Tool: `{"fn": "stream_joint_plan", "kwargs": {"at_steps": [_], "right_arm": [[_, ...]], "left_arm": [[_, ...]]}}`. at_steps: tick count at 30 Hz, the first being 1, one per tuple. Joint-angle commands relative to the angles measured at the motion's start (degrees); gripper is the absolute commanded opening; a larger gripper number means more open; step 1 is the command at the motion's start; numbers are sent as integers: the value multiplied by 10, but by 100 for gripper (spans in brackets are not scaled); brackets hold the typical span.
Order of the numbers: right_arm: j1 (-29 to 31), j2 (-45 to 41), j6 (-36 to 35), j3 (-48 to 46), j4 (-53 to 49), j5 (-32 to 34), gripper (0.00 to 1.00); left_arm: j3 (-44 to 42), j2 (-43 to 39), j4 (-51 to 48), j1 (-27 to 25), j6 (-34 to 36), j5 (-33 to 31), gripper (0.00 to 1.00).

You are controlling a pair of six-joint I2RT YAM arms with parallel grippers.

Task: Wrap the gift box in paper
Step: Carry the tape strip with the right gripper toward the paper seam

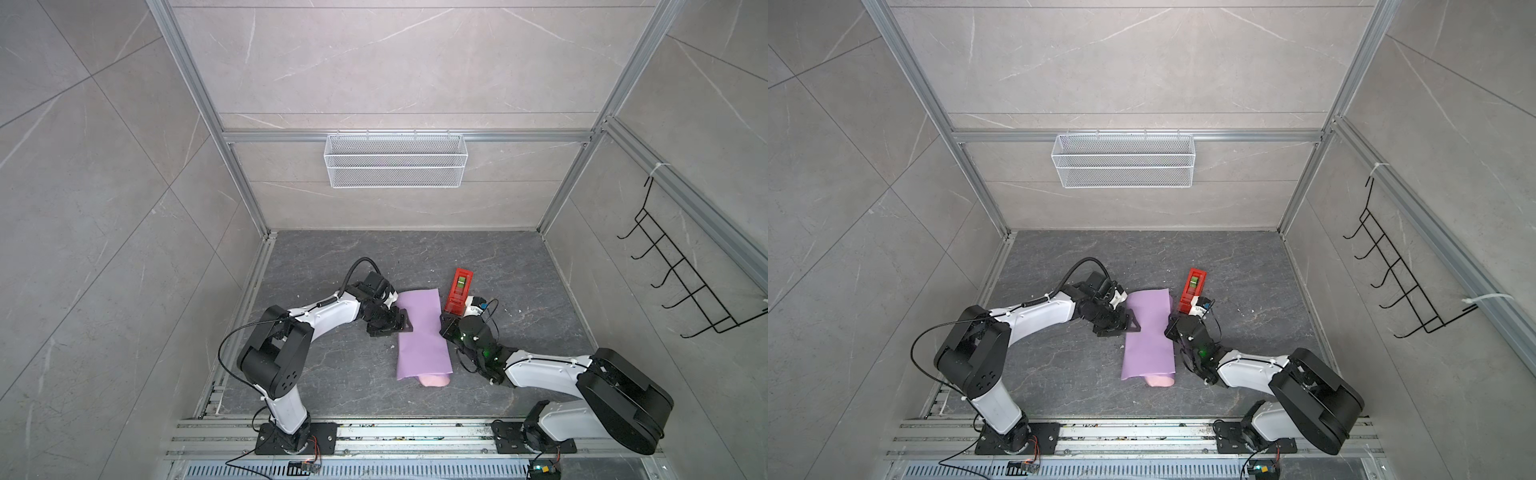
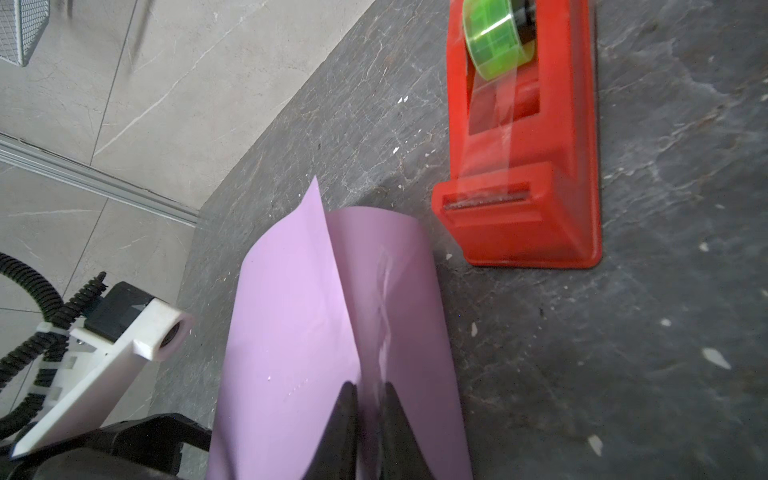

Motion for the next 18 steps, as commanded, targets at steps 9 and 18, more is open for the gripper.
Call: {"fn": "stream_joint_plan", "kwargs": {"at_steps": [9, 18], "right_arm": [[1, -12, -3, -11, -38, 8, 24], [-14, -11, -2, -14, -41, -2, 39]], "left_arm": [[-22, 33, -32, -7, 9, -51, 81], [-24, 32, -31, -7, 10, -52, 81]]}}
